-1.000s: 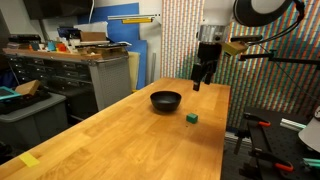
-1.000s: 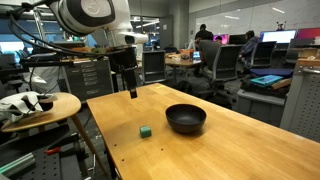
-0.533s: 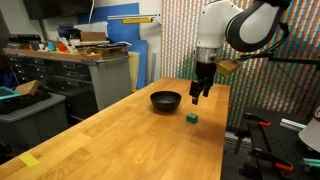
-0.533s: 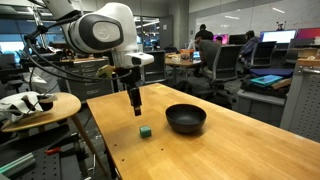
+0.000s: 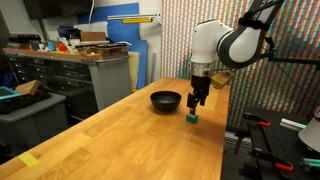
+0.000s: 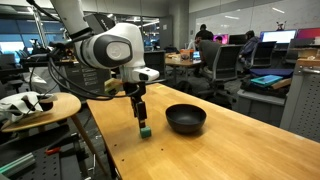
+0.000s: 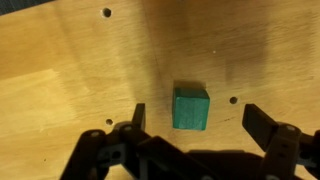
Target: Put the block in the bowl
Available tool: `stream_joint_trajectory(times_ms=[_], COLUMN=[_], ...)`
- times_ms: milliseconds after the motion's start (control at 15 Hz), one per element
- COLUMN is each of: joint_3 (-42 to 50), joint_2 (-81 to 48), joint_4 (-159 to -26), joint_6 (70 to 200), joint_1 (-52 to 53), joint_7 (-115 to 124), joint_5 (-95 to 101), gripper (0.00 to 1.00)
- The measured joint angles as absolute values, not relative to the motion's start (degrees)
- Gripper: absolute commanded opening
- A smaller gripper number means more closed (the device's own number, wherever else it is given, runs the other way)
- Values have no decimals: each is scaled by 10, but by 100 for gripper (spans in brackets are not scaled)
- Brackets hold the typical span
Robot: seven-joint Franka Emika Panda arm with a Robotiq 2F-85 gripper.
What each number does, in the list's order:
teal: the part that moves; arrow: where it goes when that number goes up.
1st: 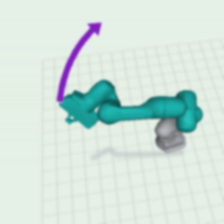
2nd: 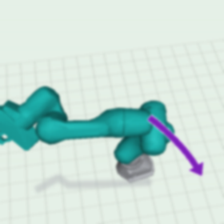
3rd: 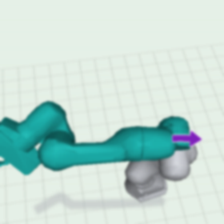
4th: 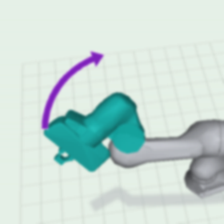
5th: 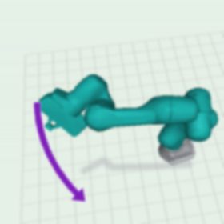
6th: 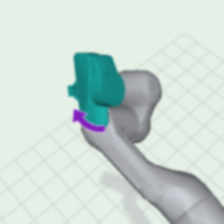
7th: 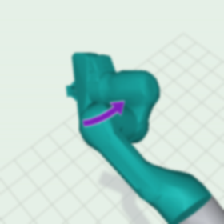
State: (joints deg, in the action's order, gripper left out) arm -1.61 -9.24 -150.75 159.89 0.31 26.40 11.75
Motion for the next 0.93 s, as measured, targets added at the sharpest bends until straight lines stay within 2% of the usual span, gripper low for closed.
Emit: stream_joint_trajectory(times_ms=[467, 533, 600, 800, 933], joint_3=[21, 25, 28, 36, 38], joint_2=[-164, -173, -180, -199, -206], joint_4=[-1468, -1464, -1460, -1450, -1445], joint_6=[1615, 1615, 1615, 1616, 1617], joint_1=[48, 51, 54, 57, 59], joint_7=[263, 262, 261, 257, 253], joint_5=[117, 117, 117, 115, 115], gripper=[100, 75, 74, 49, 35])
